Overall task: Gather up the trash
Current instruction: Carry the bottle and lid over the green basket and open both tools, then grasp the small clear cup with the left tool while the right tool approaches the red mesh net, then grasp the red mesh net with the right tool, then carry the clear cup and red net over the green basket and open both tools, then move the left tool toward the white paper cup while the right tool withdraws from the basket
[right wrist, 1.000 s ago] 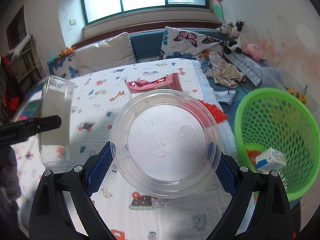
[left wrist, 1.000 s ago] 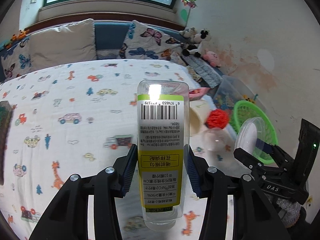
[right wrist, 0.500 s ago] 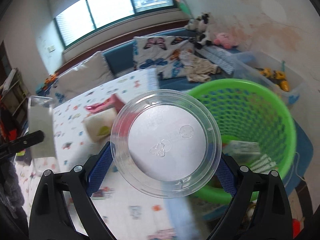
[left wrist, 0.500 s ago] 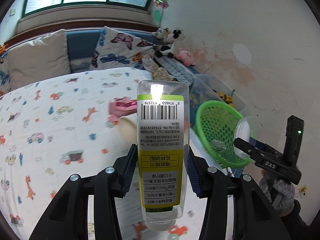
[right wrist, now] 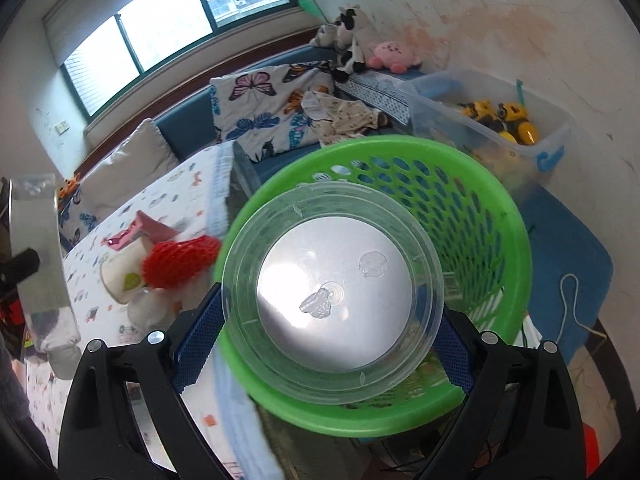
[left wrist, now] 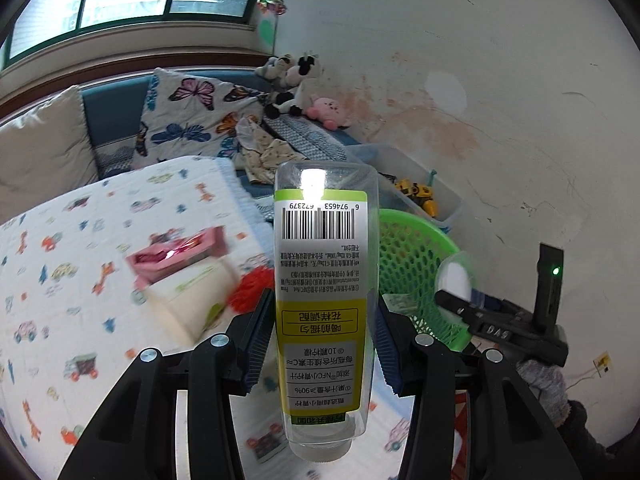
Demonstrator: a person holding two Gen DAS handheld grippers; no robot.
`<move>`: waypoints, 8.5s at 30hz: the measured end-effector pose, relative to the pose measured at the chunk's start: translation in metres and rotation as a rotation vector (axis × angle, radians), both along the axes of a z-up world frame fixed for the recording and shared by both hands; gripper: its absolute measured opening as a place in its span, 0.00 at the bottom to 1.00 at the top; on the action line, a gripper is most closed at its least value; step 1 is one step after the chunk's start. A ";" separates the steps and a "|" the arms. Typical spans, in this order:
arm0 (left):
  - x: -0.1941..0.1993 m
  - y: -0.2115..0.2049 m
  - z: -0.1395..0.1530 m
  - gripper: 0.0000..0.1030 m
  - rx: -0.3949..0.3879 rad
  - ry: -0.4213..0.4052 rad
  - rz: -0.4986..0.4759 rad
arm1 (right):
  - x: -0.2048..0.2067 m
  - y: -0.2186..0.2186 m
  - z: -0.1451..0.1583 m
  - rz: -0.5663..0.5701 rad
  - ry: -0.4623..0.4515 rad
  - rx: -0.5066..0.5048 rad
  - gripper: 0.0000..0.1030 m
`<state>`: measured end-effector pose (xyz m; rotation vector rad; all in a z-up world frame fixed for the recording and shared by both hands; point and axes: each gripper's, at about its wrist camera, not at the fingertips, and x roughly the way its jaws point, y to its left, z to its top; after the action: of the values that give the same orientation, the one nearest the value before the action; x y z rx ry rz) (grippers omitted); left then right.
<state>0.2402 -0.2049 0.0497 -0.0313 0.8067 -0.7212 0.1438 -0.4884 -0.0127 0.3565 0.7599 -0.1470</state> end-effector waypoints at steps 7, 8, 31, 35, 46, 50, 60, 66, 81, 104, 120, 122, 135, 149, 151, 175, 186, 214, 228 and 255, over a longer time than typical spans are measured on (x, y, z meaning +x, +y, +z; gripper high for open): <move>0.006 -0.038 0.006 0.44 -0.014 -0.009 -0.047 | -0.006 -0.021 -0.005 -0.036 -0.002 0.047 0.93; 0.006 -0.044 0.006 0.44 -0.016 -0.006 -0.055 | -0.007 -0.023 -0.005 -0.038 -0.005 0.049 0.93; 0.026 -0.161 -0.038 0.44 0.046 0.013 -0.179 | -0.056 -0.037 0.006 -0.071 -0.072 0.064 0.93; 0.033 -0.171 -0.051 0.45 0.057 0.041 -0.168 | -0.057 -0.037 0.005 -0.071 -0.072 0.064 0.93; 0.028 -0.154 -0.058 0.52 0.053 0.063 -0.151 | -0.061 -0.032 0.003 -0.060 -0.073 0.064 0.93; 0.019 -0.134 -0.049 0.52 0.069 0.029 -0.150 | -0.064 -0.028 0.005 -0.053 -0.082 0.066 0.93; 0.015 -0.056 -0.044 0.52 0.061 0.015 -0.066 | -0.061 -0.011 0.012 -0.020 -0.094 0.055 0.93; 0.014 -0.021 -0.063 0.52 0.070 0.037 -0.026 | -0.058 0.001 0.016 0.005 -0.104 0.056 0.93; 0.015 0.005 -0.097 0.52 0.127 0.045 0.029 | -0.040 0.025 0.014 0.085 -0.093 0.052 0.93; 0.030 -0.011 -0.124 0.60 0.211 0.039 0.087 | -0.024 0.042 0.008 0.125 -0.069 0.055 0.93; 0.006 0.028 -0.105 0.51 0.162 0.006 0.134 | 0.002 0.071 0.009 0.210 -0.054 0.072 0.93; 0.002 0.039 -0.101 0.51 0.155 0.006 0.143 | 0.012 0.077 0.009 0.228 -0.049 0.095 0.93; -0.022 0.102 -0.079 0.51 0.103 -0.012 0.215 | 0.094 0.113 -0.006 0.280 0.044 0.195 0.86; -0.031 0.128 -0.074 0.51 0.071 -0.017 0.241 | 0.157 0.130 -0.039 0.203 0.191 0.195 0.77; -0.032 0.130 -0.075 0.51 0.074 -0.016 0.245 | 0.159 0.130 -0.043 0.196 0.197 0.189 0.74; -0.042 0.108 -0.065 0.51 0.031 -0.012 0.201 | 0.082 0.089 0.006 0.207 0.040 0.237 0.52; -0.042 0.055 -0.051 0.51 0.022 -0.026 0.104 | 0.042 0.021 0.011 0.071 0.035 0.159 0.55; -0.005 -0.122 -0.055 0.51 0.079 -0.005 -0.119 | -0.037 -0.055 0.013 -0.066 -0.037 0.165 0.74; 0.011 -0.140 -0.080 0.60 0.077 0.066 -0.125 | -0.050 -0.050 0.012 -0.058 -0.050 0.183 0.77; 0.023 0.000 -0.046 0.73 0.134 -0.087 0.002 | -0.029 -0.002 0.028 0.056 -0.060 0.176 0.80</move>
<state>0.2636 -0.2053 0.0041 0.1192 0.7697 -0.6614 0.1146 -0.4907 0.0152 0.5041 0.7246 -0.0164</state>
